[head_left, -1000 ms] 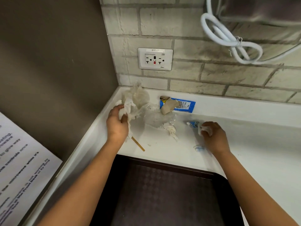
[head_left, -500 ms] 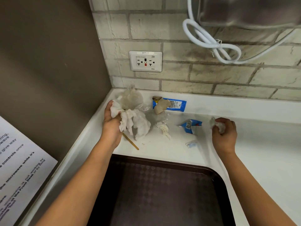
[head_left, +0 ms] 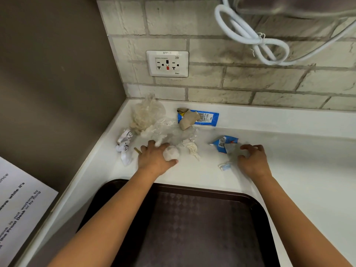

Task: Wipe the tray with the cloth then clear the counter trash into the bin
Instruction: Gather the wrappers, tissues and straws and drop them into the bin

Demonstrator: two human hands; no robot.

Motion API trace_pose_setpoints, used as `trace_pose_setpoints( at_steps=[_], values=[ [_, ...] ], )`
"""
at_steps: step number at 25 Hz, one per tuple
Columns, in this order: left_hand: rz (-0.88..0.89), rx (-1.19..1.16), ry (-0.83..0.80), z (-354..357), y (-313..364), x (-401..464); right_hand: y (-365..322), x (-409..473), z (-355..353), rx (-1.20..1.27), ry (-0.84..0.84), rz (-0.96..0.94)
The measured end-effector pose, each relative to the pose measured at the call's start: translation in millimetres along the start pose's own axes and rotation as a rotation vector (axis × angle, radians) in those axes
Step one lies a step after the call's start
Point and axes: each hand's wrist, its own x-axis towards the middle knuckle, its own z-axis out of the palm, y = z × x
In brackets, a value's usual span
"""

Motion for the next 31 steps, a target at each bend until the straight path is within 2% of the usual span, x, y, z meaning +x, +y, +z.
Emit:
trace_pose_setpoints(
  at_steps=[4,7,11,14,18,22,25,28,31],
  values=[
    [-0.019,-0.088,0.069,5.0,1.1,5.9,-3.1,10.4,3.8,-0.272,-0.137,-0.030],
    [-0.021,-0.309,0.184,3.9,-2.3,3.3,-4.0,16.8,4.0,-0.476,-0.201,-0.097],
    [-0.054,-0.690,0.349,-5.5,-2.6,-0.4,-2.6,15.9,4.7,-0.438,-0.159,-0.082],
    [-0.095,-0.771,0.343,-9.3,-0.4,-4.5,-2.9,16.9,7.0,-0.391,-0.121,-0.043],
    [-0.194,-1.007,0.275,-16.1,6.1,-12.5,-1.9,14.8,8.8,-0.255,-0.060,0.015],
    [-0.259,-1.327,0.200,-29.7,15.3,-30.3,-1.3,7.7,-0.4,0.083,0.003,-0.001],
    [-0.207,-1.451,0.115,-31.2,21.4,-49.8,-2.0,-9.2,-12.1,0.281,0.117,-0.068],
    [-0.197,-1.717,0.048,-35.9,34.6,-74.3,-7.4,-39.5,-27.0,0.458,0.198,-0.118],
    [-0.202,-1.970,-0.087,-42.4,43.8,-106.8,-13.2,-80.8,-46.3,0.638,0.246,-0.117]
  ],
)
